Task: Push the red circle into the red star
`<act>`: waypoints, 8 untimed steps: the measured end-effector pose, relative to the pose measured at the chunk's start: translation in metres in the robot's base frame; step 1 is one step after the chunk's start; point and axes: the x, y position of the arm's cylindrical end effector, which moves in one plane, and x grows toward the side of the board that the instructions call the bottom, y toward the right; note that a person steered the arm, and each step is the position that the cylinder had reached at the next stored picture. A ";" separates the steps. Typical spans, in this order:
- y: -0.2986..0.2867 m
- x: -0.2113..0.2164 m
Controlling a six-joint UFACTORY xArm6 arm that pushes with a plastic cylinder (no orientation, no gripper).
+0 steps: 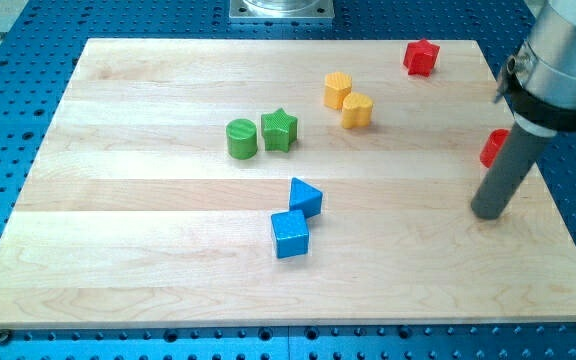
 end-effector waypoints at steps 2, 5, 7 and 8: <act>0.028 -0.087; 0.003 -0.119; 0.016 -0.174; 0.027 -0.179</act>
